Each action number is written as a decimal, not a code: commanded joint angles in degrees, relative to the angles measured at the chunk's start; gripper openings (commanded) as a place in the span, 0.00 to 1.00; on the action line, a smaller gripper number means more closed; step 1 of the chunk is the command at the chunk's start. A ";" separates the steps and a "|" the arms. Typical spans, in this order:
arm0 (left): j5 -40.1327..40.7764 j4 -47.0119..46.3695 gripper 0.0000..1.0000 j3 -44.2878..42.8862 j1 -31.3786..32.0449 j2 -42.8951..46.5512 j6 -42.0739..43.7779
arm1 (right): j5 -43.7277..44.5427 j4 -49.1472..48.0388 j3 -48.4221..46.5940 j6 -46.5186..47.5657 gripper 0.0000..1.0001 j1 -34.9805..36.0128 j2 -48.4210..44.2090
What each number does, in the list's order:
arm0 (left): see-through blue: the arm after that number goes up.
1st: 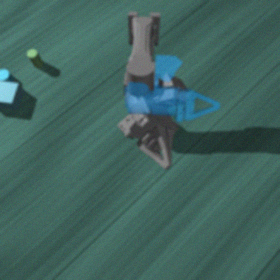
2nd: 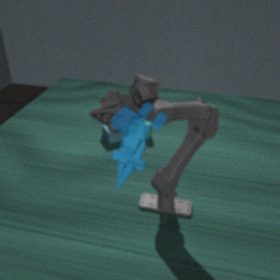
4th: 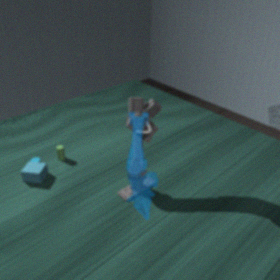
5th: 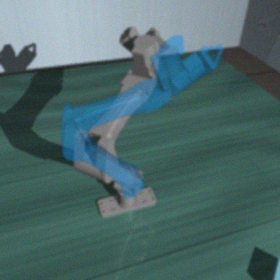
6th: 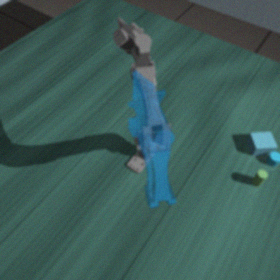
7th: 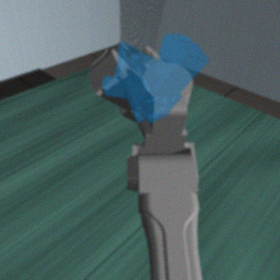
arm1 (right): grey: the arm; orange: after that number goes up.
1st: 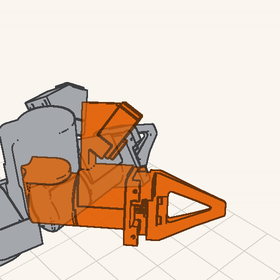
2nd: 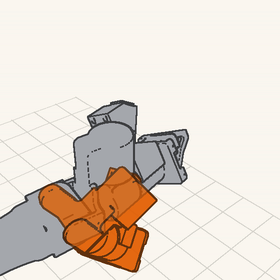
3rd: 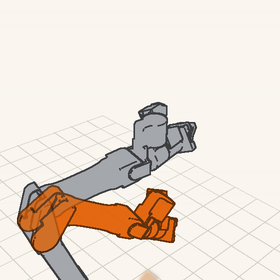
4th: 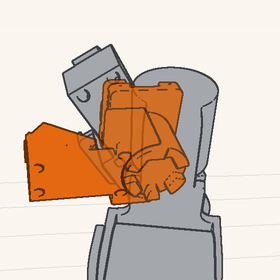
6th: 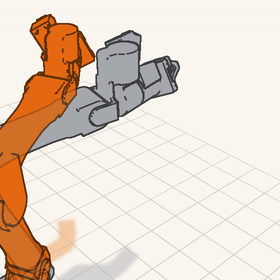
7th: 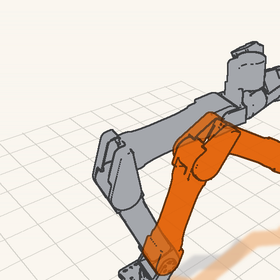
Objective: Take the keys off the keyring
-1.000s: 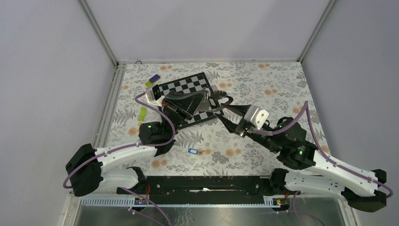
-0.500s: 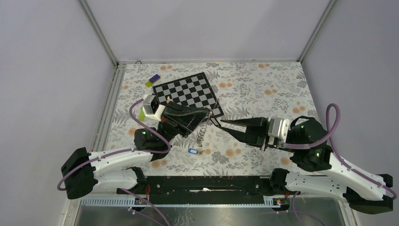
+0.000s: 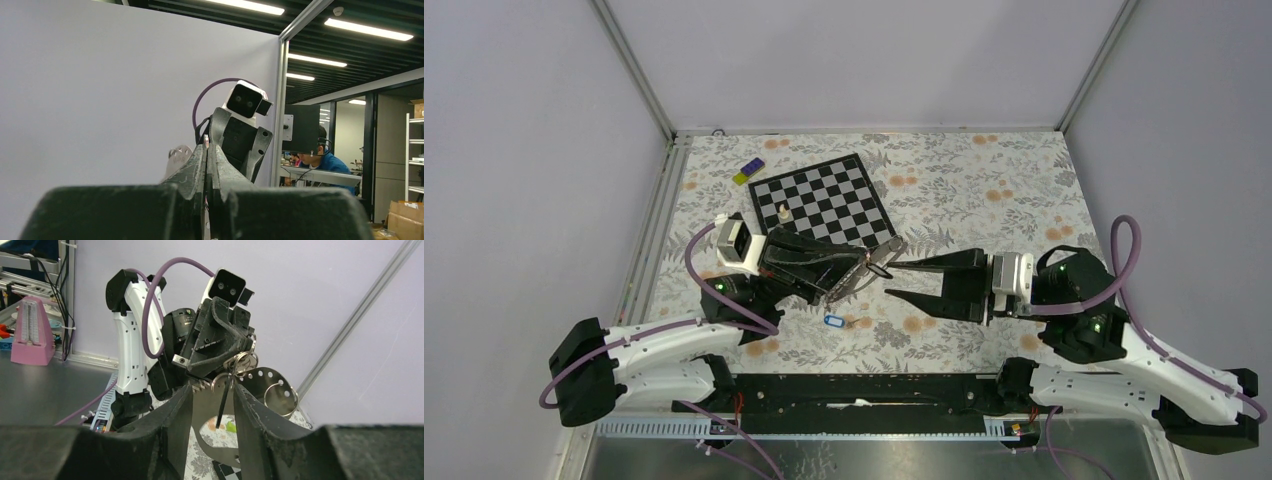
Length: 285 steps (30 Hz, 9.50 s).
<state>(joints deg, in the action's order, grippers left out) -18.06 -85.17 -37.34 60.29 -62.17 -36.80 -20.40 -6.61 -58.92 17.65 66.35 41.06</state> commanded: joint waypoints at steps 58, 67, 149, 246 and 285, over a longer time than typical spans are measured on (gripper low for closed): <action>-7.05 11.88 0.00 1.60 0.62 8.39 11.14 | 13.54 2.39 0.64 0.03 0.00 -0.16 -3.84; -6.97 19.22 0.00 0.69 0.62 11.07 17.23 | 11.24 3.32 0.91 -0.07 0.00 -0.07 -5.04; -0.40 29.60 0.00 -0.60 0.60 15.25 23.96 | 11.65 -4.64 6.07 -5.02 0.30 -0.17 -0.48; -3.56 35.50 0.00 -1.28 0.62 14.42 20.30 | 8.44 -10.50 8.98 -3.66 0.00 -0.16 -5.87; -9.27 36.68 0.00 -2.93 0.62 13.35 19.14 | -2.82 -14.91 17.46 22.54 0.00 -0.08 -13.77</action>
<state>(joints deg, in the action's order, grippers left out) -28.29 -44.58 -37.89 61.41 -49.30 -17.45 -22.22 -10.59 -43.44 39.44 66.35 29.76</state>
